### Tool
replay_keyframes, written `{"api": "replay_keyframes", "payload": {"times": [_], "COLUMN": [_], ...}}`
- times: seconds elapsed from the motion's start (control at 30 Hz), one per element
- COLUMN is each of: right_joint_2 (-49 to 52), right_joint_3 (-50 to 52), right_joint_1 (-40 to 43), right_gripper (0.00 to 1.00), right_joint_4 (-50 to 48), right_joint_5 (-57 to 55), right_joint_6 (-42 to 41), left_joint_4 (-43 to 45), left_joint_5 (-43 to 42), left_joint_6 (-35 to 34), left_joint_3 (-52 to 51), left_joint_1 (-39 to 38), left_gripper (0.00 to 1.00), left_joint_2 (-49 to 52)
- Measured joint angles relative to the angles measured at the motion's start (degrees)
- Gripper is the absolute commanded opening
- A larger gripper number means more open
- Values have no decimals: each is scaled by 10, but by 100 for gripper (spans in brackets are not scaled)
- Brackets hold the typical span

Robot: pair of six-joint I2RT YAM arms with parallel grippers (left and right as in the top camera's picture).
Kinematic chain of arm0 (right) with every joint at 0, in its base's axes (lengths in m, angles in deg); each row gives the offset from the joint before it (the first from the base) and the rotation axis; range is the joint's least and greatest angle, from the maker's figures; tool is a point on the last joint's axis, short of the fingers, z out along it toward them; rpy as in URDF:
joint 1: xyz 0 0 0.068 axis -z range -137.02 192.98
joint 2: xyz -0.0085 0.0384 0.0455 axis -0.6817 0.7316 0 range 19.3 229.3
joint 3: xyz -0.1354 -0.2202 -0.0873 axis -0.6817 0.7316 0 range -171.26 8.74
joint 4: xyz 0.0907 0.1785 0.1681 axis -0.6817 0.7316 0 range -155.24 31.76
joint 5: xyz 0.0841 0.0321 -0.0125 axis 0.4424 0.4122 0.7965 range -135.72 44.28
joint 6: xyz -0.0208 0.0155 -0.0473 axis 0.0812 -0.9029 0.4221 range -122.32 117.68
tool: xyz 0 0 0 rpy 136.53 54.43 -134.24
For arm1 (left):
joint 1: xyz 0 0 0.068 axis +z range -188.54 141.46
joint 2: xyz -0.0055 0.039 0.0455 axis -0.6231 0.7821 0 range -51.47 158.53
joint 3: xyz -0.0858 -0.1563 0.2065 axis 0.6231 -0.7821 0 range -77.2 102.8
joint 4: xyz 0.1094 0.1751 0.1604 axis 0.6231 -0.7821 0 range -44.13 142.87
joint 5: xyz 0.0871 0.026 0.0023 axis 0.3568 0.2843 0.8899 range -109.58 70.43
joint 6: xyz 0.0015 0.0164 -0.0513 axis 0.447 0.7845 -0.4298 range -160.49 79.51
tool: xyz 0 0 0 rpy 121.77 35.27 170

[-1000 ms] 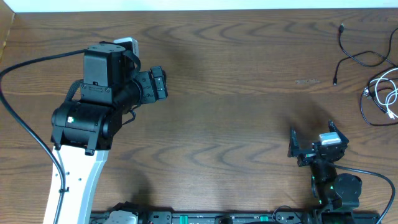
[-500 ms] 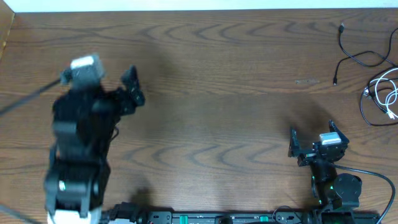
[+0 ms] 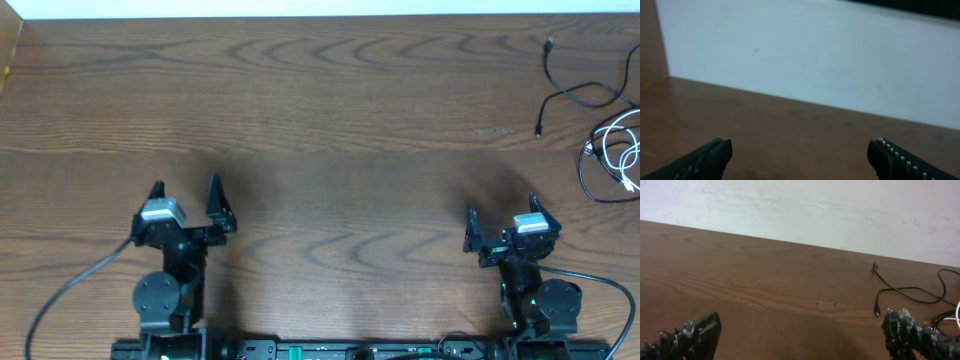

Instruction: Untangle cables

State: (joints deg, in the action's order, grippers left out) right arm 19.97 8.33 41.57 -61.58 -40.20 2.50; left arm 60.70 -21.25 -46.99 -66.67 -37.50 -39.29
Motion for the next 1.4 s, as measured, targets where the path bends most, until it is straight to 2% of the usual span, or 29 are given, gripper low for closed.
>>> {"api": "replay_keyframes", "payload": {"times": [0.23,0.33,0.47,1.4], "right_joint_2": [0,0,0,0], "right_joint_3": [0,0,0,0], "right_joint_1": [0,0,0,0], "right_gripper": [99,99,99,99], "right_joint_4": [0,0,0,0], "right_joint_5": [0,0,0,0], "right_joint_6": [0,0,0,0], "left_joint_4": [1,-44,-91,-94], "left_joint_5": [20,27,33,33], "left_joint_6": [12,15,28,38], "left_joint_3": [-84,-101,-95,-93], "left_joint_1": [0,0,0,0], "left_gripper": [92,92,92,92], "left_joint_2": [-70,-88,-101,-113]}}
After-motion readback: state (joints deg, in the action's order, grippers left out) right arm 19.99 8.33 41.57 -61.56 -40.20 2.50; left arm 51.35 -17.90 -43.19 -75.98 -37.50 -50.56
